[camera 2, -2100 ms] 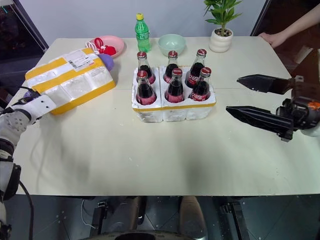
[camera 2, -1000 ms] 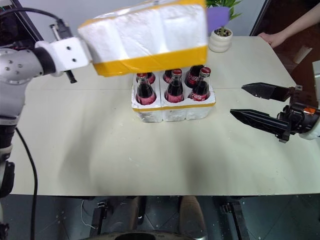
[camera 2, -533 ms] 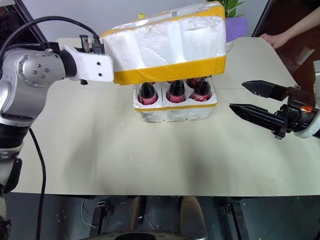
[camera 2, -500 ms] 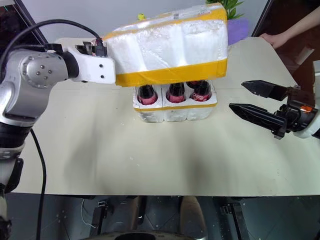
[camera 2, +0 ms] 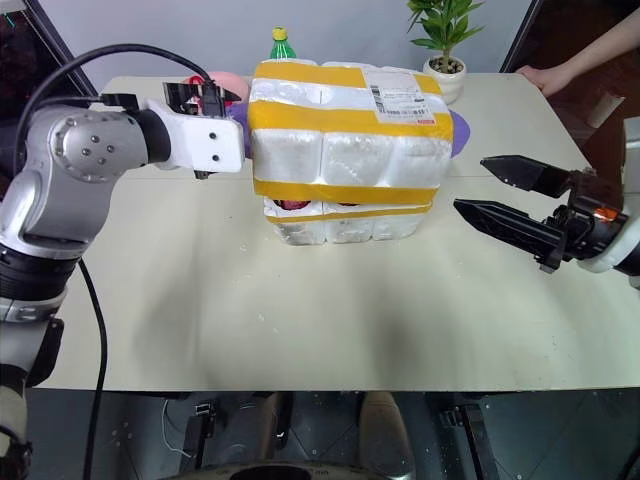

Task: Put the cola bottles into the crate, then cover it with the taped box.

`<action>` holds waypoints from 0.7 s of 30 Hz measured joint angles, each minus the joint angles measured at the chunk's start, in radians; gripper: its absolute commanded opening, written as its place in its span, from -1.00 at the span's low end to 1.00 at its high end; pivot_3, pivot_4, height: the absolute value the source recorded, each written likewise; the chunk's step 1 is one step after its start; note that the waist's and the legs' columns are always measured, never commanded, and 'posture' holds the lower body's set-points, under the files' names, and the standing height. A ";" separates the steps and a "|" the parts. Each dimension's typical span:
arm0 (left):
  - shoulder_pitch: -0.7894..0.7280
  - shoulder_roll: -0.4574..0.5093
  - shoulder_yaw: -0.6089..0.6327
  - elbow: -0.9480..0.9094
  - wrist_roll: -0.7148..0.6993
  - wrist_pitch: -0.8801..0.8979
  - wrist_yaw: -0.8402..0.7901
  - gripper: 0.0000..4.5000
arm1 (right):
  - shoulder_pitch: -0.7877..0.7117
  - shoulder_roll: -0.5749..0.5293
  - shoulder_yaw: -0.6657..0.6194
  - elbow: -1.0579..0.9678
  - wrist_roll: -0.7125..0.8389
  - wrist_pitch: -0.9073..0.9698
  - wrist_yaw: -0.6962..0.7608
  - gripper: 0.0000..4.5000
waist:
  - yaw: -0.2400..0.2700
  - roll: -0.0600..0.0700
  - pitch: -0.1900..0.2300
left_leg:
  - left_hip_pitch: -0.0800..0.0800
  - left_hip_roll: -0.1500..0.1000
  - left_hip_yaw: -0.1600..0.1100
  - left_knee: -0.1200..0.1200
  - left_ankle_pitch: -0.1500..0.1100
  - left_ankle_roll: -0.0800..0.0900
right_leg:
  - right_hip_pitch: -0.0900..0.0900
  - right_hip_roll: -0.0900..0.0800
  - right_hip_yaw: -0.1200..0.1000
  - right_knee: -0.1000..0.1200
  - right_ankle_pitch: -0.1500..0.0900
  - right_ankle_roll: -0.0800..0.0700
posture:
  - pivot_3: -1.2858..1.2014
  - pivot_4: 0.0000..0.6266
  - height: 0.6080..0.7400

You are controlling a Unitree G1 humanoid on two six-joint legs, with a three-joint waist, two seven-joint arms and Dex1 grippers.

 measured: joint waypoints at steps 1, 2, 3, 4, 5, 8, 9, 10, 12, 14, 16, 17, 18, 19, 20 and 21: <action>0.000 -0.003 0.001 0.005 -0.006 0.006 -0.004 0.76 | 0.000 0.000 0.004 0.000 -0.001 -0.001 0.000 1.00 | 0.000 0.000 0.000 | 0.000 0.000 0.000 0.000 0.000 0.000 | 0.000 0.000 0.000 0.000 0.000 0.000 | 0.03 -0.52 0.98; 0.002 -0.005 0.018 0.012 -0.048 0.042 -0.034 0.76 | 0.002 0.000 0.008 0.000 -0.003 -0.001 0.006 1.00 | 0.000 0.000 0.000 | 0.000 0.000 0.000 0.000 0.000 0.000 | 0.000 0.000 0.000 0.000 0.000 0.000 | 0.03 -0.52 0.98; 0.007 -0.004 0.039 0.009 -0.080 0.068 -0.058 0.76 | 0.007 -0.001 0.008 -0.001 -0.008 -0.002 0.013 1.00 | 0.000 0.000 0.000 | 0.000 0.000 0.000 0.000 0.000 0.000 | 0.000 0.000 0.000 0.000 0.000 0.000 | 0.03 -0.52 0.98; 0.022 0.009 0.066 -0.004 -0.119 0.104 -0.091 0.76 | 0.013 -0.004 0.008 -0.002 -0.015 -0.003 0.020 1.00 | 0.000 0.000 0.000 | 0.000 0.000 0.000 0.000 0.000 0.000 | 0.000 0.000 0.000 0.000 0.000 0.000 | 0.03 -0.52 0.98; 0.036 0.020 0.085 -0.018 -0.148 0.130 -0.113 0.76 | 0.021 -0.008 0.007 -0.001 -0.021 -0.004 0.026 1.00 | -0.001 0.000 0.000 | 0.000 0.000 0.000 0.000 0.000 0.000 | 0.000 0.000 0.000 0.000 0.000 0.000 | 0.03 -0.52 0.98; 0.120 0.066 0.163 -0.112 -0.279 0.255 -0.205 0.76 | 0.043 -0.024 -0.003 0.001 -0.039 -0.004 0.042 1.00 | -0.007 0.000 0.000 | 0.000 0.000 0.000 -0.001 0.000 0.000 | -0.001 0.000 0.000 0.001 0.000 0.000 | 0.03 -0.52 0.98; 0.156 0.084 0.197 -0.152 -0.336 0.312 -0.239 0.76 | 0.046 -0.030 -0.005 0.001 -0.042 -0.004 0.049 1.00 | -0.007 0.000 0.000 | 0.000 0.001 0.000 -0.001 0.000 0.000 | -0.001 0.000 0.000 0.001 0.000 0.000 | 0.03 -0.52 0.98; 0.178 0.094 0.221 -0.176 -0.378 0.354 -0.262 0.76 | 0.048 -0.034 -0.010 0.002 -0.046 -0.004 0.053 1.00 | -0.006 0.000 0.000 | 0.001 0.001 0.000 -0.001 0.000 0.000 | 0.000 0.000 0.000 0.001 0.000 0.000 | 0.03 -0.52 0.98; 0.201 0.089 0.314 -0.205 -0.541 0.530 -0.312 0.76 | 0.055 -0.041 -0.024 0.002 -0.058 -0.005 0.071 1.00 | -0.001 0.000 0.000 | 0.001 0.001 0.000 0.000 0.000 0.000 | 0.001 0.000 0.000 0.001 0.000 0.000 | 0.03 -0.52 0.98; 0.199 0.088 0.406 -0.186 -0.669 0.648 -0.340 0.76 | 0.064 -0.052 -0.027 0.002 -0.065 -0.005 0.090 1.00 | 0.001 0.000 0.000 | 0.001 0.001 0.000 0.001 0.000 0.000 | 0.002 0.000 0.000 0.000 0.000 0.000 | 0.03 -0.52 0.98; 0.183 0.095 0.518 -0.096 -0.815 0.764 -0.389 0.76 | 0.073 -0.070 -0.028 0.010 -0.073 -0.005 0.116 1.00 | -0.002 0.000 0.000 | 0.002 0.001 0.000 0.000 0.000 0.000 | 0.002 0.001 -0.001 0.000 0.000 0.000 | 0.03 -0.52 0.98; 0.179 0.108 0.550 -0.046 -0.873 0.800 -0.417 0.76 | 0.074 -0.077 -0.028 0.016 -0.079 -0.005 0.131 1.00 | -0.004 0.000 0.000 | 0.003 0.001 0.000 0.000 0.000 0.000 | 0.002 0.000 0.000 0.000 0.000 0.000 | 0.03 -0.52 0.98; 0.171 0.119 0.578 0.016 -0.919 0.829 -0.437 0.76 | 0.076 -0.085 -0.026 0.025 -0.090 -0.007 0.147 1.00 | -0.004 0.000 0.000 | 0.003 0.001 0.000 -0.001 0.000 0.000 | 0.002 0.001 0.000 0.000 0.000 0.000 | 0.03 -0.52 0.98; 0.162 0.125 0.591 0.064 -0.943 0.843 -0.441 0.76 | 0.077 -0.091 -0.024 0.031 -0.100 -0.010 0.159 1.00 | -0.005 0.000 0.000 | 0.004 0.001 0.000 -0.001 0.000 0.000 | 0.002 0.001 0.000 0.001 -0.001 0.000 | 0.03 -0.52 0.98; 0.146 0.131 0.595 0.124 -0.965 0.854 -0.440 0.76 | 0.077 -0.098 -0.018 0.043 -0.118 -0.016 0.174 1.00 | -0.005 0.000 0.000 | 0.004 0.001 0.000 -0.001 0.000 0.000 | 0.003 0.001 0.000 0.001 0.000 0.000 | 0.03 -0.52 0.98; 0.145 0.137 0.590 0.160 -0.976 0.849 -0.439 0.76 | 0.076 -0.104 -0.006 0.053 -0.134 -0.022 0.185 1.00 | -0.005 0.000 0.000 | 0.004 0.001 0.000 0.000 0.000 0.000 | 0.003 0.001 0.000 0.000 0.000 0.000 | 0.03 -0.52 0.98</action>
